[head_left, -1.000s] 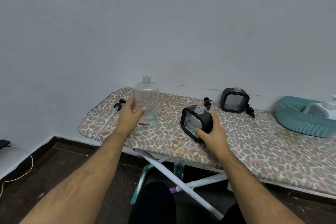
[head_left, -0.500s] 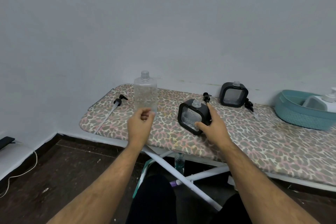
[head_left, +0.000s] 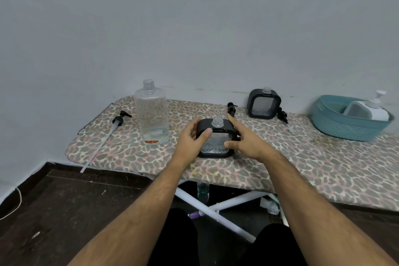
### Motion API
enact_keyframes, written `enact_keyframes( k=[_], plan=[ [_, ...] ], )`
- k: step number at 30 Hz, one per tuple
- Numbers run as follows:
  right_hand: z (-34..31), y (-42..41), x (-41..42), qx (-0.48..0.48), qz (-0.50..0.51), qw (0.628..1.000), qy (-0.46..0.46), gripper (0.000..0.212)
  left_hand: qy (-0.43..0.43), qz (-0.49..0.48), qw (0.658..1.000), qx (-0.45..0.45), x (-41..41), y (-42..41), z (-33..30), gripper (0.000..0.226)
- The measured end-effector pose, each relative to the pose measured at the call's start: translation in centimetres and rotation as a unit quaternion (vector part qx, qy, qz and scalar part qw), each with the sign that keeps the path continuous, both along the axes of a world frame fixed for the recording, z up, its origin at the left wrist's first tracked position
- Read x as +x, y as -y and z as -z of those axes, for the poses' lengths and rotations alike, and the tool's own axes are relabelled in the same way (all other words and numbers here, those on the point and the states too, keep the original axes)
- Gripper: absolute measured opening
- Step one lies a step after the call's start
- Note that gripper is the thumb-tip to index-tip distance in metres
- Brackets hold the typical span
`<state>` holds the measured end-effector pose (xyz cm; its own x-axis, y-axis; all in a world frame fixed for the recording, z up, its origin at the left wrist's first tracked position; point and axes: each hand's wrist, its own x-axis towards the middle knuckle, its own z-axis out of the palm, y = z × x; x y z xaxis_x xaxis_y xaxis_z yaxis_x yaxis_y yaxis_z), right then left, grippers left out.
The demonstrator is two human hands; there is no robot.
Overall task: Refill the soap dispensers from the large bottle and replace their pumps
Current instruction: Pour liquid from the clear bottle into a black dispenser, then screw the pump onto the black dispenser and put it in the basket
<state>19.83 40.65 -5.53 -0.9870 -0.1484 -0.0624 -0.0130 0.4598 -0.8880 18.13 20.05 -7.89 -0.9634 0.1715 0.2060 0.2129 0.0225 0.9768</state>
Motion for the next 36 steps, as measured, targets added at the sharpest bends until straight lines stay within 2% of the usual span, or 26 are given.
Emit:
enact_keyframes(
  k=[5, 8, 10, 14, 17, 21, 26, 31, 36],
  plan=[
    [-0.6, -1.4, -0.8, -0.020, -0.050, 0.997, 0.054, 0.099, 0.037, -0.014, 0.996, 0.078, -0.1, -0.6, 0.4, 0.036],
    [-1.2, -3.2, -1.7, -0.038, -0.088, 0.989, 0.114, 0.100, 0.030, -0.012, 0.996, 0.081, 0.1, -0.6, 0.5, 0.042],
    [-1.5, -4.4, -2.7, 0.000, -0.056, 0.991, 0.124, 0.088, 0.027, -0.008, 0.996, 0.084, 0.2, -0.7, 0.8, 0.042],
    [-0.8, -4.7, -6.4, 0.108, 0.133, 0.985, 0.037, 0.043, 0.034, -0.007, 0.996, 0.088, 0.2, -0.8, 1.1, 0.037],
    [0.2, -3.6, -9.5, 0.169, 0.215, 0.961, -0.039, 0.033, 0.044, -0.001, 0.995, 0.091, 0.0, -0.7, 1.3, 0.036],
    [0.9, -2.2, -12.7, 0.185, 0.217, 0.957, -0.059, 0.040, 0.051, -0.003, 0.994, 0.095, -0.2, -0.6, 1.4, 0.038],
    [0.9, -1.4, -16.1, 0.257, 0.195, 0.945, -0.060, 0.048, 0.057, -0.003, 0.994, 0.095, -0.7, -0.5, 1.8, 0.033],
    [1.1, -1.1, -17.2, 0.282, 0.187, 0.940, -0.040, 0.024, 0.052, -0.006, 0.993, 0.104, -0.6, -0.5, 1.8, 0.046],
    [1.1, -0.7, -16.8, 0.283, 0.215, 0.933, -0.052, 0.022, 0.050, -0.006, 0.992, 0.112, -0.6, -0.7, 1.8, 0.049]
  ],
)
